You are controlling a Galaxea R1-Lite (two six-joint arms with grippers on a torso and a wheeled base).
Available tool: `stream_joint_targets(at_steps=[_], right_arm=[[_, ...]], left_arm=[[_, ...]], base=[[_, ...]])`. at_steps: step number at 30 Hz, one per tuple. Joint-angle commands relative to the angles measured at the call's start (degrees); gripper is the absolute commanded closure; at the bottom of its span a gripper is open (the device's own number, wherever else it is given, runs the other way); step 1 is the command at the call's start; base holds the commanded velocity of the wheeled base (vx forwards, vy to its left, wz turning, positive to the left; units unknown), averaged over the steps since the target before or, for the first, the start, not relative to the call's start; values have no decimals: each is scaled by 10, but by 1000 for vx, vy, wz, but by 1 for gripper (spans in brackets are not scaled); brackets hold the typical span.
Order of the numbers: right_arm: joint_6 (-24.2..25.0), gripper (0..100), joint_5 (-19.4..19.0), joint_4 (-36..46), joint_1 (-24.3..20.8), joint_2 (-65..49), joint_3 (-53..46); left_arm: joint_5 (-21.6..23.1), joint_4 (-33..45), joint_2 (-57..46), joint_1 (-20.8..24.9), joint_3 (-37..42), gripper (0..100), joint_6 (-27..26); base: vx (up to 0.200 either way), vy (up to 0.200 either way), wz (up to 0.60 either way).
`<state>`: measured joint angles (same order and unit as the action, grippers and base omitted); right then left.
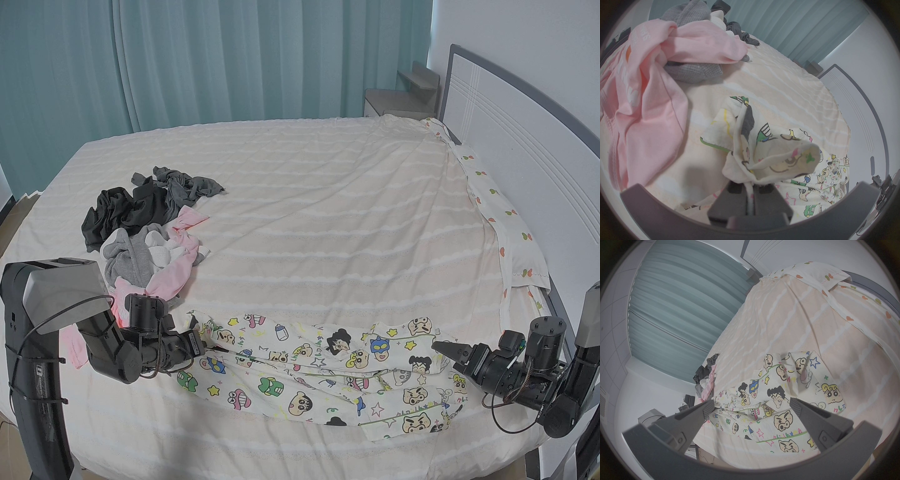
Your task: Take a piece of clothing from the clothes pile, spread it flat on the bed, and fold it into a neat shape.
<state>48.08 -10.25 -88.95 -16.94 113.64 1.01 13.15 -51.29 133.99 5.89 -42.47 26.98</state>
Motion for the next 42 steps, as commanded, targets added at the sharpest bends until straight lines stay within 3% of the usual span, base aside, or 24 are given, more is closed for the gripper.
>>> stream_joint_targets(at_steps=[1,27,42], right_arm=[[0,0,0,-8,0,1,-8],[0,0,0,-8,1,1,-7],[1,0,0,-9,2,1,-7]], left_arm=[[-1,0,-8,-11,0,100,0],[50,0,-57,-82,14,100,16],[102,0,-80,-154,0,100,18]], base=[[0,0,0],[0,0,0],[0,0,0]])
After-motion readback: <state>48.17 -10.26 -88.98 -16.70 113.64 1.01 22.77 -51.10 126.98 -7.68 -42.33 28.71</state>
